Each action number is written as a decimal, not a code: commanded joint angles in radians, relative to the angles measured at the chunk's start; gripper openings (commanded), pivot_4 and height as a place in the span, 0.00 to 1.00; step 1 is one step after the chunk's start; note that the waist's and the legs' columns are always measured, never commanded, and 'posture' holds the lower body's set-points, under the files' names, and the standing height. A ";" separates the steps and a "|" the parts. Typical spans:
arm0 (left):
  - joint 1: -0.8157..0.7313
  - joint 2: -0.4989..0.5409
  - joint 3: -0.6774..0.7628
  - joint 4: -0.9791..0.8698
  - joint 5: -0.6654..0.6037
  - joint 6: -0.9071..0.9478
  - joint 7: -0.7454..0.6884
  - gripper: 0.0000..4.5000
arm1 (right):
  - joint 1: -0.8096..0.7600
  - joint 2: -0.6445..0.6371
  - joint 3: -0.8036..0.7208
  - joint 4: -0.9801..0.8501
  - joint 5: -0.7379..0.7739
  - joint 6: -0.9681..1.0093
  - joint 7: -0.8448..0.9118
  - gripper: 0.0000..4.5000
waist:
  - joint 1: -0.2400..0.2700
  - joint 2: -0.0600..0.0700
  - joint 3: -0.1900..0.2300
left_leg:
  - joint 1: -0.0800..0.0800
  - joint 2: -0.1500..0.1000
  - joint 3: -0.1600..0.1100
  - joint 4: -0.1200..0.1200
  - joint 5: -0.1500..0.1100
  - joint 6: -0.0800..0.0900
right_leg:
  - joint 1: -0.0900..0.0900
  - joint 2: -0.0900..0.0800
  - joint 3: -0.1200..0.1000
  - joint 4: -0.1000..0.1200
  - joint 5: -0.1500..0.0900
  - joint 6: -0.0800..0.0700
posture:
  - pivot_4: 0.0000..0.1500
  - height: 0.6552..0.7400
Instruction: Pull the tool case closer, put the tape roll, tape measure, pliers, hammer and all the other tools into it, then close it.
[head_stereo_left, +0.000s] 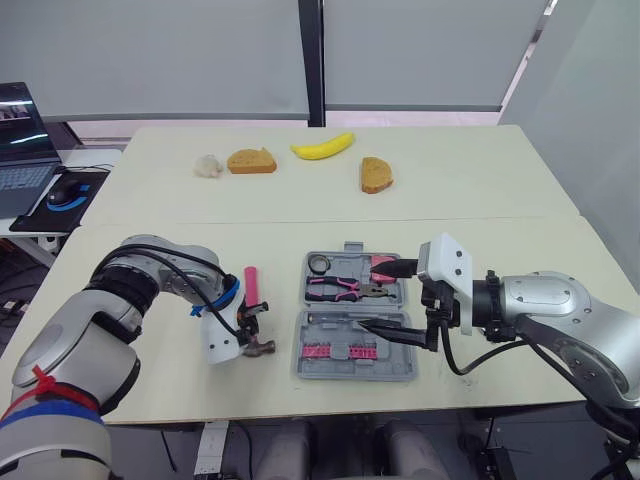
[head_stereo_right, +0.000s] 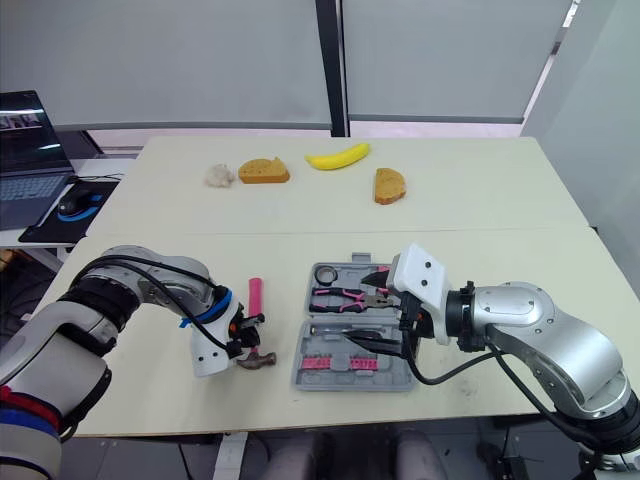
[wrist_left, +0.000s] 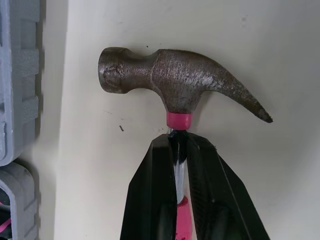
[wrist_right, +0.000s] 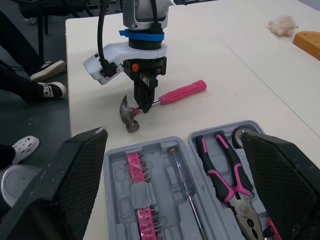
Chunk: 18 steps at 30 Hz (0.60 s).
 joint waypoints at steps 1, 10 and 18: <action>-0.001 0.067 0.006 -0.018 -0.066 0.011 -0.070 0.01 | -0.014 -0.001 -0.015 -0.007 0.000 -0.027 0.014 1.00 | -0.001 0.000 0.000 | 0.000 0.000 0.000 0.000 0.000 0.000 | 0.000 0.000 0.000 0.000 0.000 0.000 | 1.00 1.00; 0.297 0.189 0.276 -0.474 -0.605 0.899 -0.458 0.01 | -0.014 0.006 0.004 0.012 -0.020 -0.054 0.029 1.00 | 0.001 0.000 0.000 | -0.001 0.000 0.000 0.001 0.000 0.000 | -0.001 0.000 0.002 0.000 0.000 0.000 | 1.00 1.00; 0.533 0.023 0.527 -0.995 -0.729 2.002 -0.337 0.01 | -0.003 0.007 0.005 0.004 -0.024 -0.059 0.030 1.00 | 0.003 -0.001 0.000 | -0.001 0.001 -0.003 0.001 0.000 0.000 | 0.000 0.002 0.002 0.001 0.000 0.000 | 1.00 1.00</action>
